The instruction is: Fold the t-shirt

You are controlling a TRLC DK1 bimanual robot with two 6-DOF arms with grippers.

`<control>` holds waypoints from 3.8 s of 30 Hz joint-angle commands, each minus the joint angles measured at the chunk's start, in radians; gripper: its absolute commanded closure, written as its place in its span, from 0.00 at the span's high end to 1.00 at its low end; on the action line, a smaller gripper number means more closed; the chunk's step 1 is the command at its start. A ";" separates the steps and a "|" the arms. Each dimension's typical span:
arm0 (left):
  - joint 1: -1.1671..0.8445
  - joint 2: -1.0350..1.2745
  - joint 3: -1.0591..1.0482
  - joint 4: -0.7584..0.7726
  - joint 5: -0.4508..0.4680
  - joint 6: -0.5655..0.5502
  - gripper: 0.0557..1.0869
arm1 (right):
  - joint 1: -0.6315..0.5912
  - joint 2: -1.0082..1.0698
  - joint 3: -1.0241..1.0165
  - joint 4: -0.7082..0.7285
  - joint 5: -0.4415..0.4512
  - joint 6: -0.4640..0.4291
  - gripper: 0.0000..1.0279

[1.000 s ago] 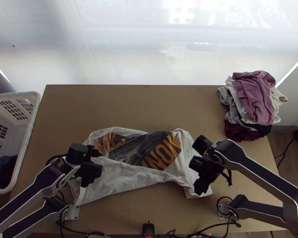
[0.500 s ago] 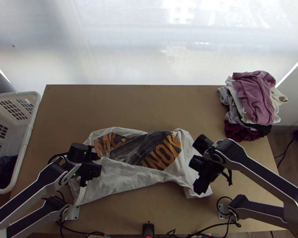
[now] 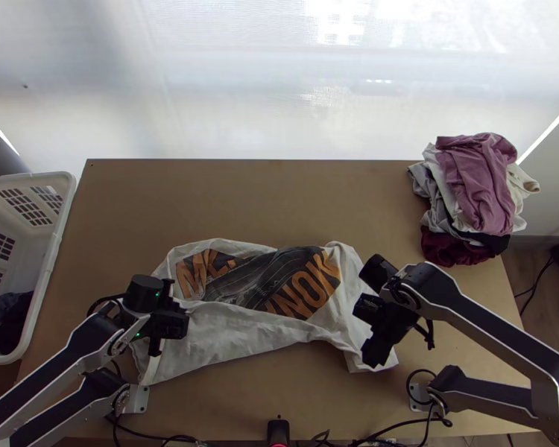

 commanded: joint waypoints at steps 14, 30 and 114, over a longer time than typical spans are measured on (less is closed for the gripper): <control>0.048 -0.059 0.131 -0.080 -0.001 -0.013 0.04 | 0.126 0.010 0.019 0.048 -0.004 0.021 0.94; 0.050 -0.145 0.193 -0.164 -0.008 -0.030 0.04 | 0.198 0.355 0.010 0.392 0.142 0.068 0.48; 0.643 -0.561 1.116 -0.275 0.071 -0.940 0.04 | -0.531 -0.427 1.165 -0.172 0.208 0.064 0.03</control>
